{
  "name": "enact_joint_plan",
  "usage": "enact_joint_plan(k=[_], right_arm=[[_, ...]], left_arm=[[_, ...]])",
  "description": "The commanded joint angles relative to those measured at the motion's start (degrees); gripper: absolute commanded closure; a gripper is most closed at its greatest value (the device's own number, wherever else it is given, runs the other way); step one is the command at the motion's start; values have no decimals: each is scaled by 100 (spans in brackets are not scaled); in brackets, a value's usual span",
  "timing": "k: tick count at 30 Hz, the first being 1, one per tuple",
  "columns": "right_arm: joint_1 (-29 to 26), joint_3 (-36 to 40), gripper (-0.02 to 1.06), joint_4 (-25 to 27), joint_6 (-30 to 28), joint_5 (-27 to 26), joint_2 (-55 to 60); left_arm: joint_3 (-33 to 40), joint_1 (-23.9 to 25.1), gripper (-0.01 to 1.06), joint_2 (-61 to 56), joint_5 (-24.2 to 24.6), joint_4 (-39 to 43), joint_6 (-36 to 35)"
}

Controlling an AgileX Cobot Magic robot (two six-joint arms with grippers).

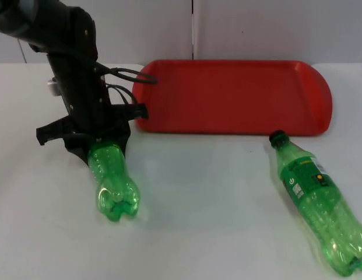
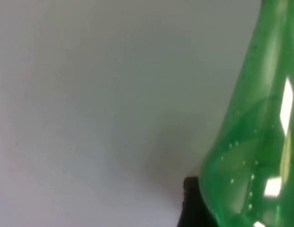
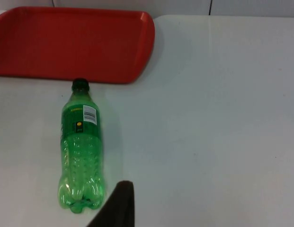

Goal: Place the bottle upright on the tray.

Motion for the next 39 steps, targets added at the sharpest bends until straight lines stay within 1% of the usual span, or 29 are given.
enact_joint_plan(k=[1,3,8,10,13,14,17,18,22,23,28,29,34,35,38,39], right_arm=[[-27,38,0,17,-23,-16,-22],[-27,38,0,17,-23,-16,-22],[-27,38,0,17,-23,-16,-22],[-27,38,0,17,-23,-16,-22],[-27,38,0,17,-23,-16,-22],[-27,38,0,17,-23,-16,-22],[-27,38,0,17,-23,-16,-22],[-27,38,0,17,-23,-16,-22],[-27,38,0,17,-23,-16,-22],[-27,38,0,17,-23,-16,-22],[-27,38,0,17,-23,-16,-22],[-27,38,0,17,-23,-16,-22],[-27,38,0,17,-23,-16,-22],[-27,38,0,17,-23,-16,-22],[-27,38,0,17,-23,-16,-22],[-27,38,0,17,-23,-16,-22]], left_arm=[[-26,-34,104,19,-80,-329,58],[-26,-34,104,4,-80,-367,153],[-26,-34,104,-205,-138,-581,729],[-26,-34,104,-312,-187,-564,793],[-26,-34,104,-741,-463,-419,884],[-26,-34,104,-741,-463,-419,884],[-26,-34,104,-1276,-939,-159,884],[-26,-34,104,-1276,-939,-159,884],[-26,-34,104,-2089,-1910,119,899],[-26,-34,104,-2089,-1910,119,899],[-26,-34,104,-2811,-3057,129,1337],[-26,-34,104,-2811,-3057,129,1337],[-15,-110,104,-3234,-4409,134,2193],[-15,-110,104,-3234,-4409,134,2193],[-15,-241,104,-3288,-5200,225,2626],[-15,-241,104,-3288,-5200,225,2626]])
